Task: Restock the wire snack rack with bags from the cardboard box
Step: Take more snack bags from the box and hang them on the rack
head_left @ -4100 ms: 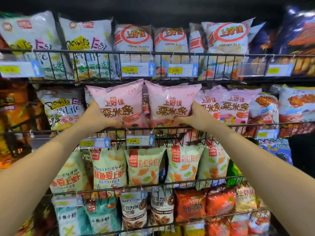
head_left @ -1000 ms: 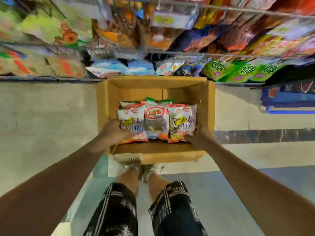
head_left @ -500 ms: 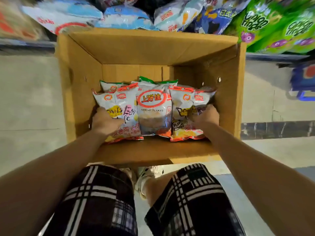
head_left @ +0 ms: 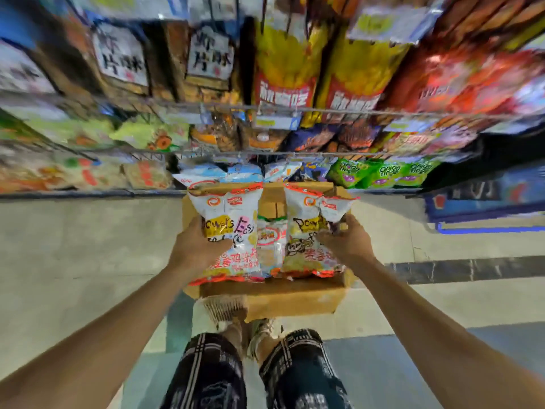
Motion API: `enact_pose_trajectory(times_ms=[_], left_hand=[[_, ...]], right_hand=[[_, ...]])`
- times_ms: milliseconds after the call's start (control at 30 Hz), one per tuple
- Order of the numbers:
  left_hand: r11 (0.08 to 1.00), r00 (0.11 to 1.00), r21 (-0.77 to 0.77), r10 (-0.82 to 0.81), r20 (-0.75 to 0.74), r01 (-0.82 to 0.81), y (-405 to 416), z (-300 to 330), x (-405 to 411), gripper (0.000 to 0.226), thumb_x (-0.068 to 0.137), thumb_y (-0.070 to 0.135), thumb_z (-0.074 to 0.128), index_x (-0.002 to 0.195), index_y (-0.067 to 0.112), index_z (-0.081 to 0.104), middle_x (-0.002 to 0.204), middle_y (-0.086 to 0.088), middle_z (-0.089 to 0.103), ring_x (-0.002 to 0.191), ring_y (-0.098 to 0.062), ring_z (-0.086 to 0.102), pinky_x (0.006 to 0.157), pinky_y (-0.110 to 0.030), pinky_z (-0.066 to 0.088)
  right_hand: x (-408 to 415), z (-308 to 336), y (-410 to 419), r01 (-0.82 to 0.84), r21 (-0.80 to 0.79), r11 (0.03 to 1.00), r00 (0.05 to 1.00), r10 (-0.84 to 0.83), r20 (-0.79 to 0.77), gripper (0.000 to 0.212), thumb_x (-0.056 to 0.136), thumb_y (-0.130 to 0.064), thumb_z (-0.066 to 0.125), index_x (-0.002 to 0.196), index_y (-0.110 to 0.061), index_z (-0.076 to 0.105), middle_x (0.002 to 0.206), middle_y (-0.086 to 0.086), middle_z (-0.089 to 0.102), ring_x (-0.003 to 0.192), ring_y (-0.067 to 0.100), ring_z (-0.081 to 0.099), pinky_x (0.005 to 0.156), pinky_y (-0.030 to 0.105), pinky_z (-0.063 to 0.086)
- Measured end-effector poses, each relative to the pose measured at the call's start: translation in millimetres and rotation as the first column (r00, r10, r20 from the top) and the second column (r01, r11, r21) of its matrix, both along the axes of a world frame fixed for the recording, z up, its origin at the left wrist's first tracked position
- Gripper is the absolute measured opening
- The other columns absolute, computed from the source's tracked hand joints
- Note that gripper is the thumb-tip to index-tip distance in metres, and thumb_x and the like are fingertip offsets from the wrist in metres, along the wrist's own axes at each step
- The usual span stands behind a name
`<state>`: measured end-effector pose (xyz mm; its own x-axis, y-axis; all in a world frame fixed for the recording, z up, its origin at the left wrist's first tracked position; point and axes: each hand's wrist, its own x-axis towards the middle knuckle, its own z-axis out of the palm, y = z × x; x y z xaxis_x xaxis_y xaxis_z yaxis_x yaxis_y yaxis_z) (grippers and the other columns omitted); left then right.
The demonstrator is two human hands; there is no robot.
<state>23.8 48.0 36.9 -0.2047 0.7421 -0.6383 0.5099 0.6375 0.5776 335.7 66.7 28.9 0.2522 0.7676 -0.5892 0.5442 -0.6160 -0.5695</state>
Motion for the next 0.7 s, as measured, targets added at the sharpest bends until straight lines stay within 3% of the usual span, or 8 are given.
enact_pose_trajectory(times_ms=[133, 233, 300, 433, 533, 567, 633, 700], left_hand=[[0.997, 0.998, 0.081, 0.012, 0.069, -0.018, 23.4, 149.5, -4.3, 0.083, 0.082, 0.035, 0.081, 0.15, 0.013, 0.04, 0.114, 0.008, 0.065, 0.081, -0.012, 0.062, 0.07, -0.027, 0.046], [0.983, 0.999, 0.182, -0.018, 0.026, 0.013, 35.0, 248.7, -8.4, 0.037, 0.085, 0.027, 0.08, 0.114, 0.026, 0.057, 0.084, 0.021, 0.046, 0.09, -0.016, 0.061, 0.066, -0.022, 0.046], [0.963, 0.999, 0.27, -0.027, 0.042, 0.015, 38.2, 313.1, -9.7, 0.039, 0.083, 0.025, 0.081, 0.113, 0.021, 0.057, 0.085, 0.024, 0.046, 0.094, -0.018, 0.06, 0.055, -0.013, 0.041], [0.896, 0.997, 0.441, -0.067, 0.032, 0.046, 38.2, 405.1, -26.7, 0.062, 0.075, 0.039, 0.085, 0.127, 0.025, 0.053, 0.112, 0.021, 0.064, 0.102, -0.008, 0.062, 0.08, -0.024, 0.046], [0.867, 0.997, 0.497, -0.065, 0.031, 0.041, 31.6, 462.9, -39.2, 0.1, 0.071, 0.053, 0.083, 0.152, 0.018, 0.036, 0.144, 0.007, 0.051, 0.13, -0.021, 0.053, 0.104, -0.037, 0.046], [0.853, 0.998, 0.521, -0.052, 0.031, 0.028, 29.2, 478.9, -44.0, 0.109, 0.069, 0.057, 0.082, 0.156, 0.018, 0.029, 0.154, 0.003, 0.042, 0.137, -0.025, 0.047, 0.11, -0.043, 0.043], [0.829, 0.999, 0.559, -0.043, 0.005, 0.033, 21.5, 511.6, -56.8, 0.11, 0.071, 0.06, 0.08, 0.157, 0.019, 0.026, 0.159, -0.001, 0.037, 0.136, -0.031, 0.048, 0.107, -0.047, 0.044], [0.799, 0.999, 0.599, -0.028, -0.044, 0.049, 14.6, 540.2, -72.2, 0.105, 0.062, 0.071, 0.079, 0.147, 0.019, 0.044, 0.146, -0.004, 0.055, 0.119, -0.031, 0.062, 0.093, -0.047, 0.053]], right_hand=[[-7.2, 138.9, 29.4, -0.011, 0.068, 0.998, 0.996, 0.016, -0.088, 0.053, 0.075, -0.038, 0.085, 0.102, -0.009, 0.05, 0.08, 0.007, 0.065, 0.06, 0.024, 0.055, 0.053, 0.036, 0.044], [-13.7, 234.3, 52.0, -0.062, 0.155, 0.986, 0.989, 0.082, -0.126, 0.058, 0.075, -0.042, 0.086, 0.1, -0.009, 0.046, 0.074, 0.003, 0.052, 0.059, 0.019, 0.046, 0.053, 0.029, 0.037], [-20.0, 294.0, 62.7, -0.116, 0.232, 0.966, 0.975, 0.156, -0.161, 0.055, 0.076, -0.042, 0.086, 0.092, -0.017, 0.04, 0.074, 0.003, 0.041, 0.058, 0.017, 0.038, 0.053, 0.029, 0.034], [-32.5, 405.2, 68.7, -0.16, 0.389, 0.907, 0.967, 0.223, -0.124, 0.048, 0.078, -0.04, 0.085, 0.098, -0.019, 0.047, 0.072, -0.005, 0.043, 0.054, 0.013, 0.042, 0.05, 0.026, 0.035], [-43.5, 473.7, 60.2, -0.185, 0.492, 0.851, 0.954, 0.275, -0.116, 0.065, 0.084, -0.034, 0.082, 0.133, -0.01, 0.046, 0.1, 0.012, 0.061, 0.082, 0.036, 0.062, 0.059, 0.036, 0.044], [-48.5, 491.4, 58.6, -0.193, 0.518, 0.833, 0.948, 0.294, -0.12, 0.07, 0.084, -0.033, 0.081, 0.139, -0.011, 0.044, 0.109, 0.0, 0.061, 0.096, 0.041, 0.063, 0.065, 0.039, 0.048], [-60.3, 519.5, 58.7, -0.212, 0.58, 0.787, 0.934, 0.338, -0.118, 0.078, 0.081, -0.038, 0.083, 0.143, -0.015, 0.043, 0.11, -0.014, 0.057, 0.11, 0.04, 0.062, 0.074, 0.04, 0.054], [-73.6, 541.0, 60.6, -0.217, 0.635, 0.742, 0.922, 0.369, -0.115, 0.089, 0.075, -0.044, 0.086, 0.148, -0.018, 0.042, 0.126, -0.008, 0.059, 0.118, 0.027, 0.06, 0.09, 0.039, 0.054]])
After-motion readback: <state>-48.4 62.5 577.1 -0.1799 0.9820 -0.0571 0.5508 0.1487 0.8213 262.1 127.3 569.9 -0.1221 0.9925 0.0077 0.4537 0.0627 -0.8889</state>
